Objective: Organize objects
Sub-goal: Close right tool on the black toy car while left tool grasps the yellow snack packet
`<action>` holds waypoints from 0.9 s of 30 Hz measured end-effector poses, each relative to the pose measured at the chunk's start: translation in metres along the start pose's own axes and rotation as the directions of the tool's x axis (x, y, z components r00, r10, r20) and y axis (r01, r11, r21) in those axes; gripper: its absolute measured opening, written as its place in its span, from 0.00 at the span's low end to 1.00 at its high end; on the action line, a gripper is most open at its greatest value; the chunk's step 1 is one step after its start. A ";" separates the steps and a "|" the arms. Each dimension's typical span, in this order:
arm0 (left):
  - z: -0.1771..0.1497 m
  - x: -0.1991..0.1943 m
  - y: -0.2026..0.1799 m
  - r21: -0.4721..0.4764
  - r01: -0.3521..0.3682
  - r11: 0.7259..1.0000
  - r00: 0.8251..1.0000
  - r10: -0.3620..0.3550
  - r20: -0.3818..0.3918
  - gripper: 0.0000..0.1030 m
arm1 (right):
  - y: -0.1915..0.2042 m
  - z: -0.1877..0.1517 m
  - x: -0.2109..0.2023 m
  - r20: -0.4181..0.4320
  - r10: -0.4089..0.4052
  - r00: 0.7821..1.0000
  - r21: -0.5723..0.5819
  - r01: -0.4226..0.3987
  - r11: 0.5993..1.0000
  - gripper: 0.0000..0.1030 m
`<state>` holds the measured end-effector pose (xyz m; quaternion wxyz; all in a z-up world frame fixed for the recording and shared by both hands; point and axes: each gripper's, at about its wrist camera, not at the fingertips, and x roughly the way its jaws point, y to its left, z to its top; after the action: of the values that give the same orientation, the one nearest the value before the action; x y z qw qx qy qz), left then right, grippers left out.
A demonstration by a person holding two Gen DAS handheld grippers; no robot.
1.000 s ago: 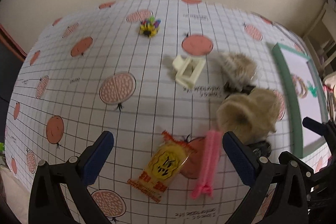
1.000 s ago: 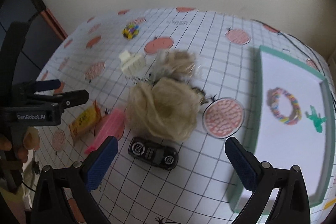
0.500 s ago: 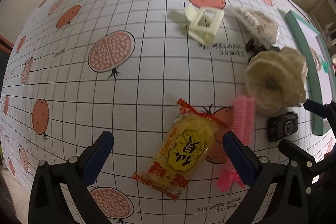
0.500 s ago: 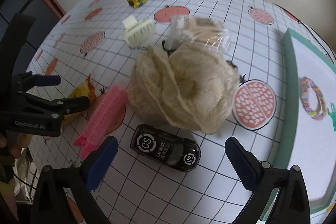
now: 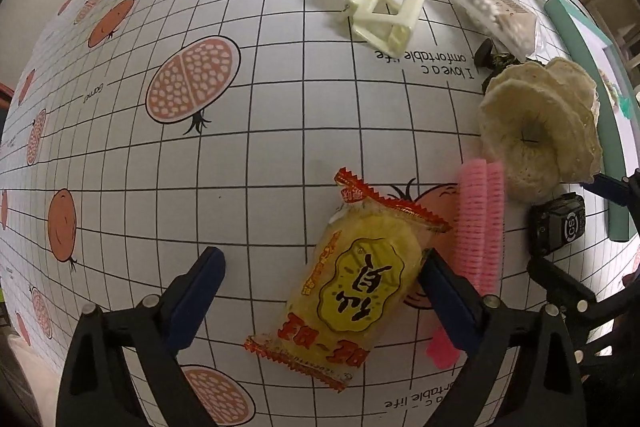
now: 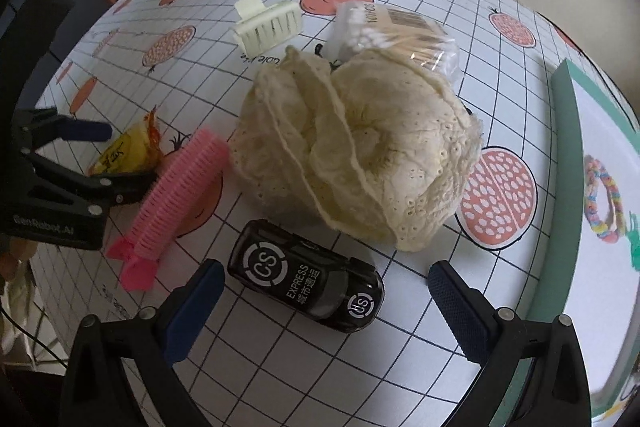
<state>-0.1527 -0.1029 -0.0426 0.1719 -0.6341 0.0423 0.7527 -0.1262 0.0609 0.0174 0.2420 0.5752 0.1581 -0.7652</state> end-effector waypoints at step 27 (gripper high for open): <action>0.015 -0.017 0.003 0.036 0.008 0.999 0.999 -0.009 0.032 0.41 | -0.018 -0.001 -0.008 0.010 -0.004 1.000 -0.039 0.004 0.999 0.70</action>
<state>-0.1656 -0.1055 -0.0235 0.1872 -0.6187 0.0503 0.7613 -0.1333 0.0780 0.0237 0.2525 0.5663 0.1728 -0.7653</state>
